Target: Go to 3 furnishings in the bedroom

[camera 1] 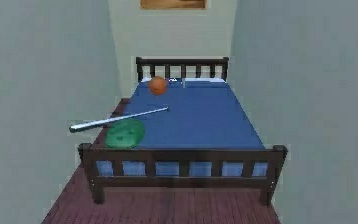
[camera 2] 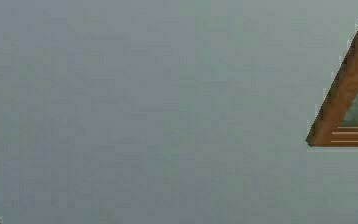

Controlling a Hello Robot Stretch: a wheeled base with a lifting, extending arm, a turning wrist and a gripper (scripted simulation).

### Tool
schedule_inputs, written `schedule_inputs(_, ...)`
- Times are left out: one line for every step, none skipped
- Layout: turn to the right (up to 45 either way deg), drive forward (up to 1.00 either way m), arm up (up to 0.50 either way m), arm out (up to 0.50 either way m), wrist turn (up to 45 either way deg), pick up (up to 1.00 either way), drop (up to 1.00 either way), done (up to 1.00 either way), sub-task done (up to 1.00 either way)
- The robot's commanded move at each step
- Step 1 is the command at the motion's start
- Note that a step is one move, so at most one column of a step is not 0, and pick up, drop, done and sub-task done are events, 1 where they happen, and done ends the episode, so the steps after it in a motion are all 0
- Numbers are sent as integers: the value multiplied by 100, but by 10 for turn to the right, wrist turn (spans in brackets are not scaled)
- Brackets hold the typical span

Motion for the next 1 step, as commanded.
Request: schedule_inputs(0,45,0,0,0,0,0,0,0)
